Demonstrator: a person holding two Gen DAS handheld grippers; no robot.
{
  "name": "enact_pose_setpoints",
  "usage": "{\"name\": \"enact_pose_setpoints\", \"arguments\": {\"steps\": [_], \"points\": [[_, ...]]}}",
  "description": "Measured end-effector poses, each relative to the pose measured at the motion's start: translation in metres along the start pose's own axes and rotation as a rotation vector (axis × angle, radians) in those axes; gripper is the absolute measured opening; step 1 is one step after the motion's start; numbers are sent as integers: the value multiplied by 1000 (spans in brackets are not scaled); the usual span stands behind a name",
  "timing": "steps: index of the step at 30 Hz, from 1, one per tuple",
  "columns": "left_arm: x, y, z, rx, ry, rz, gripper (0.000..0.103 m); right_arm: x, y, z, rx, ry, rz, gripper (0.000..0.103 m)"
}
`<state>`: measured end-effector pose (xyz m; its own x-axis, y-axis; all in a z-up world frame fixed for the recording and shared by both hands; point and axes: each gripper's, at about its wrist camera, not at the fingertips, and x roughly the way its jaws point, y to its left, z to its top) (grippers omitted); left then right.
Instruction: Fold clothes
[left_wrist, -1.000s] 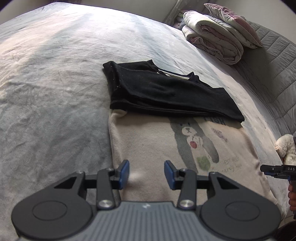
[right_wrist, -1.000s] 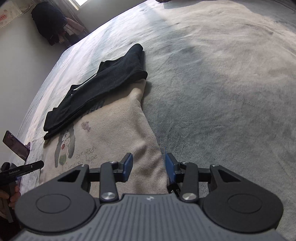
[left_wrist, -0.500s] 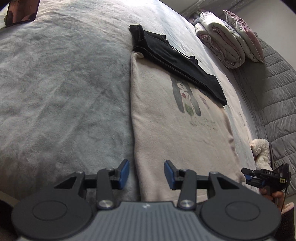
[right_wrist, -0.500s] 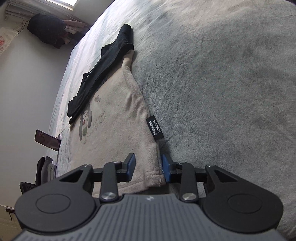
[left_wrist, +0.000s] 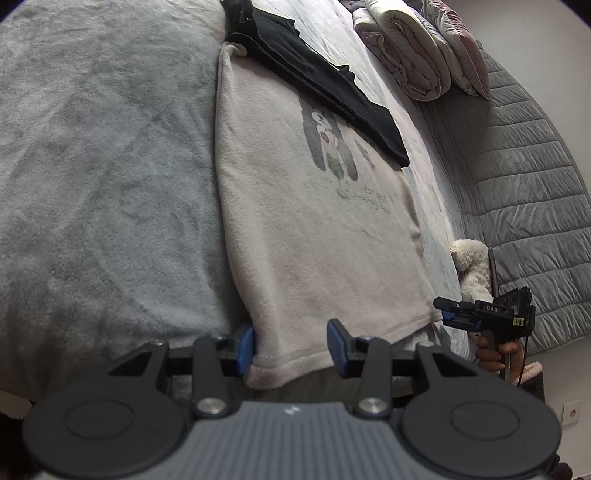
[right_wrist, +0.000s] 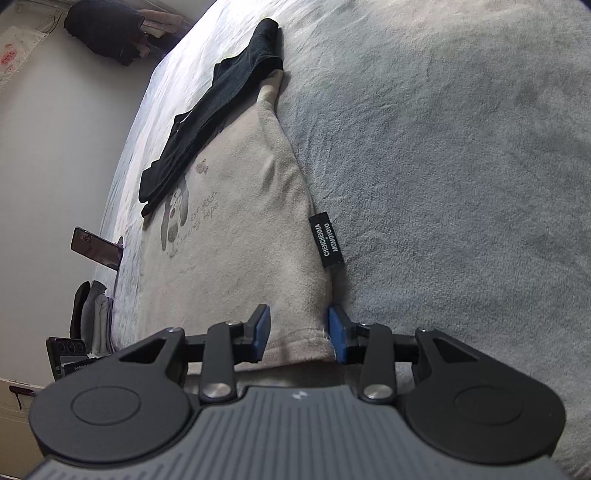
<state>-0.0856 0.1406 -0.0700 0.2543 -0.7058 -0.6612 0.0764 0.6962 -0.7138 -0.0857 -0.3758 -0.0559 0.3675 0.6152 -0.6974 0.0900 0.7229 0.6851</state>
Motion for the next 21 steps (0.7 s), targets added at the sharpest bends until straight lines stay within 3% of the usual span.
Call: {"name": "enact_pose_setpoints", "arguments": {"steps": [1, 3, 6, 13, 21], "points": [[1, 1, 1, -9, 18, -12, 28, 0, 2, 0, -10, 8, 4, 35], [2, 1, 1, -17, 44, -25, 22, 3, 4, -2, -23, 38, 14, 19], [-3, 2, 3, -31, 19, -65, 14, 1, 7, -1, -33, 23, 31, 18], [-27, 1, 17, -75, -135, -224, 12, -16, 24, 10, -37, -66, 91, 18], [-37, 10, 54, -175, -287, -226, 12, -11, 42, 40, -27, -188, 128, 18]]}}
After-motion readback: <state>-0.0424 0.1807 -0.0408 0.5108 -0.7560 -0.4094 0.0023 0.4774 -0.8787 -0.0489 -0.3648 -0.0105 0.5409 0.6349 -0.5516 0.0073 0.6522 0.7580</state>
